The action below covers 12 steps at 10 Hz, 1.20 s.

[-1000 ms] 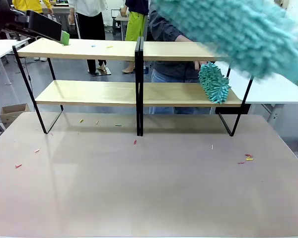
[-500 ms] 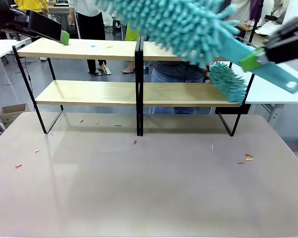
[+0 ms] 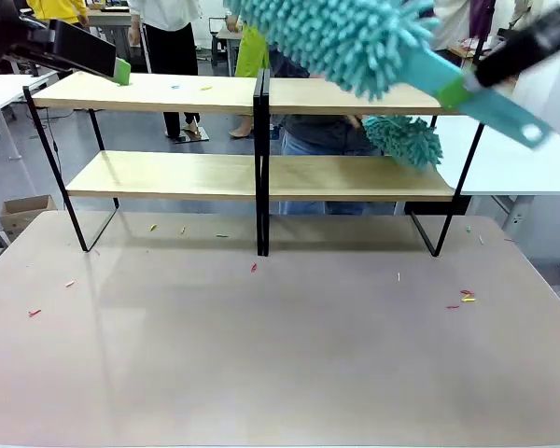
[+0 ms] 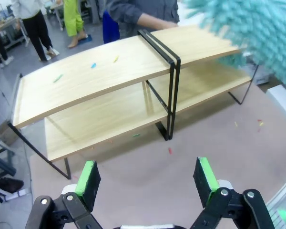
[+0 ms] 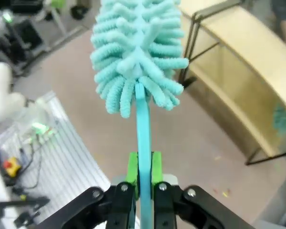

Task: Clean the shelves.
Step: Clean another randomly selected level of the Shelf with the Duster.

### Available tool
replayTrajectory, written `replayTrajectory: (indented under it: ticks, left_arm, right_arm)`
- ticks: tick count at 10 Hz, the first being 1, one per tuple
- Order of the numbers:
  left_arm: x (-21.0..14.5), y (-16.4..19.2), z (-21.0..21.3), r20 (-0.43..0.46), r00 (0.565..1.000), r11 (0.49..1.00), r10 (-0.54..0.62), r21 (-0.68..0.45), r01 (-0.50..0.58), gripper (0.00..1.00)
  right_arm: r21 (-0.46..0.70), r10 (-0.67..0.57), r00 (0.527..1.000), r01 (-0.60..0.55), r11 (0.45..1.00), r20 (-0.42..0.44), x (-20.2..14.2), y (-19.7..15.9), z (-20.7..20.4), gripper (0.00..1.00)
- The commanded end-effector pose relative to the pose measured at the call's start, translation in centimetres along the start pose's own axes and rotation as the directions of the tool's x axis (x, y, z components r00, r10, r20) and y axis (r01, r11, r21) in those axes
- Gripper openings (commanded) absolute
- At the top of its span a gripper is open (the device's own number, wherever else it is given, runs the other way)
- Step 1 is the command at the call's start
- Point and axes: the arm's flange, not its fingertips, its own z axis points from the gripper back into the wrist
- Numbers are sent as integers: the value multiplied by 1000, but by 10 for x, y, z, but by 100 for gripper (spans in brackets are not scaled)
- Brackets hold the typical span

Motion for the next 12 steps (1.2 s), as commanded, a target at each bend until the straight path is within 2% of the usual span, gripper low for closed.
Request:
replayTrajectory:
  ticks: [1,3,4,5,6,7,8,9,11,12]
  left_arm:
    - [-2,1,-1,6,1000,1000,2,-2,-2,100]
    - [-2,1,-1,6,1000,1000,2,-2,-2,100]
    - [-2,1,-1,6,1000,1000,2,-2,-2,100]
    - [-2,1,-1,6,1000,1000,2,-2,-2,100]
    - [-2,1,-1,6,1000,1000,2,-2,-2,100]
    - [-2,1,-1,6,1000,1000,2,-2,-2,100]
    - [-2,1,-1,6,1000,1000,2,-2,-2,100]
    - [-2,1,-1,6,1000,1000,2,-2,-2,100]
    - [-2,1,-1,6,1000,1000,2,-2,-2,100]
    - [-2,1,-1,6,1000,1000,2,-2,-2,100]
  right_arm:
    - [-58,-75,983,66,996,-166,98,-24,-26,12]
    - [-107,-110,959,85,991,-260,180,-24,-74,12]
    - [-185,-142,952,93,978,-270,203,-11,-97,12]
    - [-251,-132,964,71,965,-233,215,3,-108,12]
    - [-276,-54,979,-2,961,-197,201,11,-101,12]
    - [-185,-118,969,78,980,-219,187,-22,-112,12]
    - [-221,-92,973,44,974,-212,201,-6,-117,12]
    - [-303,-203,947,123,945,-248,182,-18,-119,12]
    - [-399,-250,937,138,907,-243,207,-6,-143,12]
    - [-439,-290,915,146,887,-282,216,-5,-164,12]
